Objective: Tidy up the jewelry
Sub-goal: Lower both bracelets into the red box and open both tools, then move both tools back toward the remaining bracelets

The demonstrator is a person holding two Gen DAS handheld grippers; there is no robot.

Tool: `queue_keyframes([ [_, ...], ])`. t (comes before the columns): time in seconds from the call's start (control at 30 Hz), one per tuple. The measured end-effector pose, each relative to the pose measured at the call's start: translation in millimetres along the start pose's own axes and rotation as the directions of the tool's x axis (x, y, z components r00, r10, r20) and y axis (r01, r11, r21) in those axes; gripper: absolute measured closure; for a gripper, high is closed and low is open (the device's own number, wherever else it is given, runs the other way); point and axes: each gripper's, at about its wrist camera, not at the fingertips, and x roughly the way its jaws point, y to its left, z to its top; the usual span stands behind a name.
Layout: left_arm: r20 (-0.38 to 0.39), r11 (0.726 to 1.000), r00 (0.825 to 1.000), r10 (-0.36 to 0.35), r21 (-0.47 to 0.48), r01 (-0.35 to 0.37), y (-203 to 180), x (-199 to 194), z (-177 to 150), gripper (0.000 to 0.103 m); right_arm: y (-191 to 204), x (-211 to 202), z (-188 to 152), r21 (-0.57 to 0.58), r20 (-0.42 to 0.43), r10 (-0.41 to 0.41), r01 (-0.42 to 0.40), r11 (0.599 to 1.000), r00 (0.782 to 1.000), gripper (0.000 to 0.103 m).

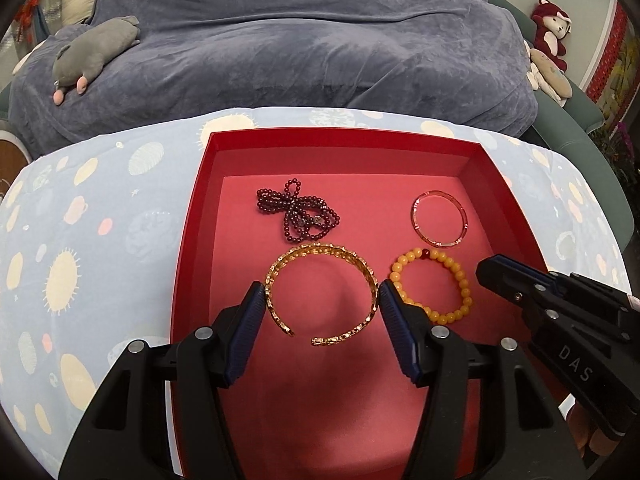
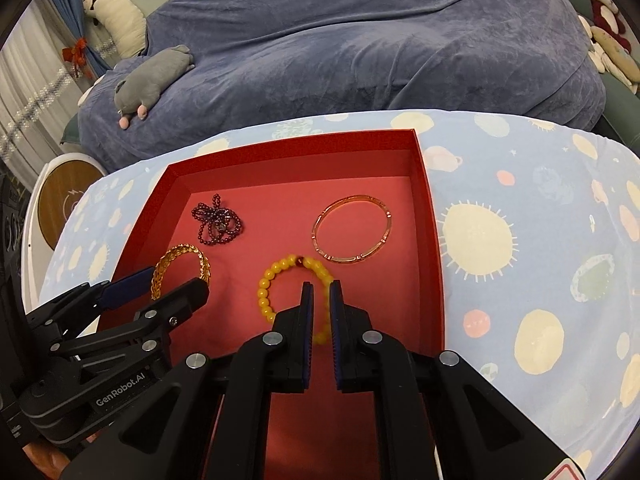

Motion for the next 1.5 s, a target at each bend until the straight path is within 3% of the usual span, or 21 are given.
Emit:
queue_keyframes([
  [0.13,0.029,1.0,0.999,0.025,0.004,-0.025,-0.5,-7.5,-0.5,0.036,-0.8,-9.6,0.2,0.002,0.028,-0.011,0.011,1.0,1.0,0.071],
  [0.3,0.055,1.0,0.998,0.026,-0.016,-0.025,4.4,-24.3,-2.1,0.031,0.3,-28.8,-4.3,-0.007,0.049,-0.013,0.014,1.0,0.999,0.065],
  [0.6,0.086,0.999,0.996,0.029,-0.046,-0.025,10.2,-67.1,-25.7,0.031,1.9,-66.5,-27.5,0.003,0.063,-0.017,0.017,1.0,0.998,0.063],
  [0.9,0.088,0.996,0.995,0.056,-0.072,-0.05,13.5,-105.0,-69.6,0.031,2.6,-101.6,-68.7,0.023,0.055,-0.03,0.029,0.999,0.998,0.062],
  [1.5,0.027,0.992,0.998,0.056,-0.119,-0.052,17.9,-132.8,-149.9,0.031,-5.3,-128.8,-165.1,0.015,-0.027,-0.092,0.092,0.996,0.995,0.062],
])
